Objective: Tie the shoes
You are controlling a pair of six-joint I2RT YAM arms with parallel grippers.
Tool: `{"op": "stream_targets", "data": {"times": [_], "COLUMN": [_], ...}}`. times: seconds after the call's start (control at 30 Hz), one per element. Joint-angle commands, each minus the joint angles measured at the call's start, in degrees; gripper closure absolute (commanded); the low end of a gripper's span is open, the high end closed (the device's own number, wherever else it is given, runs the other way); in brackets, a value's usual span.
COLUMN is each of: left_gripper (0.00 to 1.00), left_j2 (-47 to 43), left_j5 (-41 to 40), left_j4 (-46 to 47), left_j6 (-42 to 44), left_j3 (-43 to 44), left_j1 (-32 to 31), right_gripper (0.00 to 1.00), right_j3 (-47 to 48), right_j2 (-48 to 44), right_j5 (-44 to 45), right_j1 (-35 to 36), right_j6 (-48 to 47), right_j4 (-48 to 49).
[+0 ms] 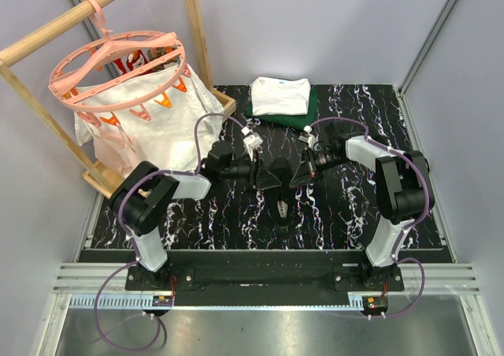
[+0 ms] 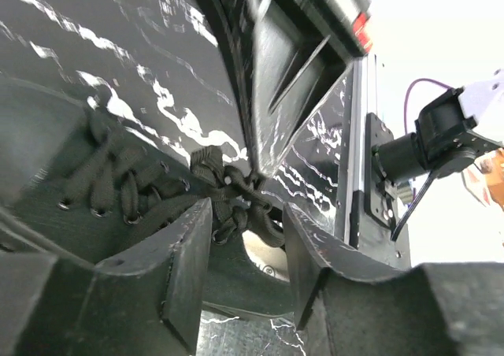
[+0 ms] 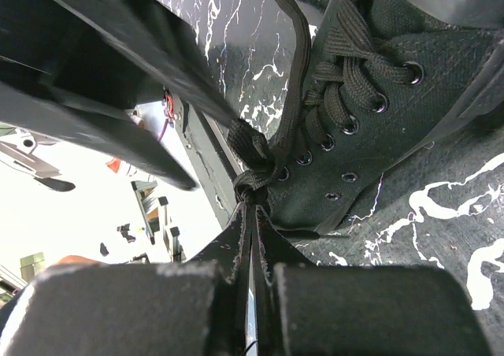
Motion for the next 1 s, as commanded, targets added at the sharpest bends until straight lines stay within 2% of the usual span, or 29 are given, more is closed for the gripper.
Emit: {"op": "stream_targets", "data": {"times": [0.0, 0.07, 0.2, 0.33, 0.53, 0.7, 0.97], "left_gripper": [0.52, 0.51, 0.47, 0.42, 0.4, 0.42, 0.48], "left_j2": [-5.55, -5.64, -3.09, -1.95, -0.54, 0.69, 2.97], "left_j5": [-1.39, -3.07, -5.45, -5.45, -7.64, -11.15, -11.43], "left_j4": [-5.03, -11.28, -23.41, -21.95, -22.56, -23.7, -22.48], "left_j6": [4.16, 8.46, 9.44, 7.42, 6.11, 5.4, 3.38], "left_j3": [1.66, 4.03, 11.84, 12.84, 14.51, 15.56, 16.79], "left_j1": [2.62, 2.62, 1.83, 1.13, -1.25, -1.95, -2.74], "right_gripper": [1.0, 1.0, 1.0, 1.0, 1.0, 1.0, 1.0], "right_j3": [1.92, 1.83, 1.74, 1.74, 1.74, 1.65, 1.92], "right_j2": [-1.65, -1.91, -2.0, -2.01, -2.27, -2.62, -2.71], "right_j5": [-0.49, -0.49, -0.58, -0.31, -0.14, -0.05, 0.04], "right_j1": [0.01, -0.08, -0.08, -0.08, 0.1, 0.27, 0.27], "right_j6": [-1.25, -1.25, -1.34, -1.42, -1.51, -1.51, -1.77], "right_j4": [-0.62, -0.62, -0.62, -0.62, -0.54, -0.54, -0.54]}}
